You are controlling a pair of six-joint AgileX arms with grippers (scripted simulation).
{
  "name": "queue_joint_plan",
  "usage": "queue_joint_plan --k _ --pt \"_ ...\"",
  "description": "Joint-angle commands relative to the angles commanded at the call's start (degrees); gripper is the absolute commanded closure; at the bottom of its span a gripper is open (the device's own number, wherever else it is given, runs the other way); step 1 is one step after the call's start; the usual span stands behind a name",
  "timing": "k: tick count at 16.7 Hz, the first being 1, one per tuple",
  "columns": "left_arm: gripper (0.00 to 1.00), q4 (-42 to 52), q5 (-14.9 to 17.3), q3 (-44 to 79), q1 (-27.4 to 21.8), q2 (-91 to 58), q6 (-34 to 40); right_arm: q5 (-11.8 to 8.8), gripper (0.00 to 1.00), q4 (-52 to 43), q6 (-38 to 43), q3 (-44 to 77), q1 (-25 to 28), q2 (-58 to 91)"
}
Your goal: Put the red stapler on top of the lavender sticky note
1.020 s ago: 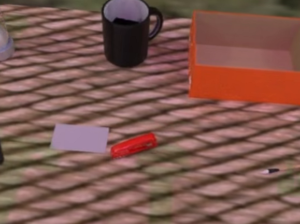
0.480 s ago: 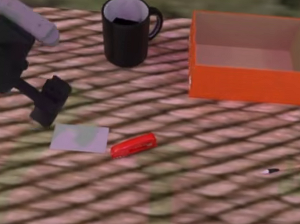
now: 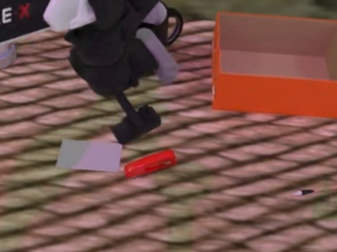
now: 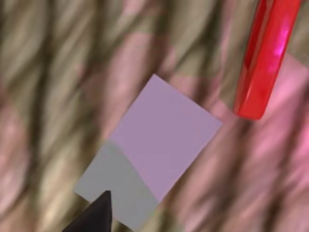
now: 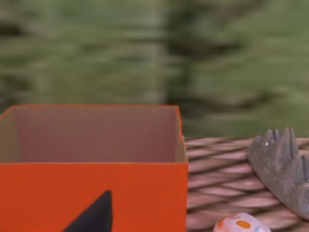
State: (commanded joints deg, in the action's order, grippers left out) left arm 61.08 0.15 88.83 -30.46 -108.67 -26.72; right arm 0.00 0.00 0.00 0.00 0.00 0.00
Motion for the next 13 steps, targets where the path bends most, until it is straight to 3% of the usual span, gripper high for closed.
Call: queue_joint_plan --k 6,13 --pt "0.0 7.9 -0.13 14.22 -4.4 -15.13 -3.88 0.0 0.0 0.0 0.0 0.0 0.0 0.0" --pt "0.0 7.91 -0.15 14.52 -4.32 -15.55 -4.01 0.0 0.0 0.0 0.0 0.0 0.0 0.0"
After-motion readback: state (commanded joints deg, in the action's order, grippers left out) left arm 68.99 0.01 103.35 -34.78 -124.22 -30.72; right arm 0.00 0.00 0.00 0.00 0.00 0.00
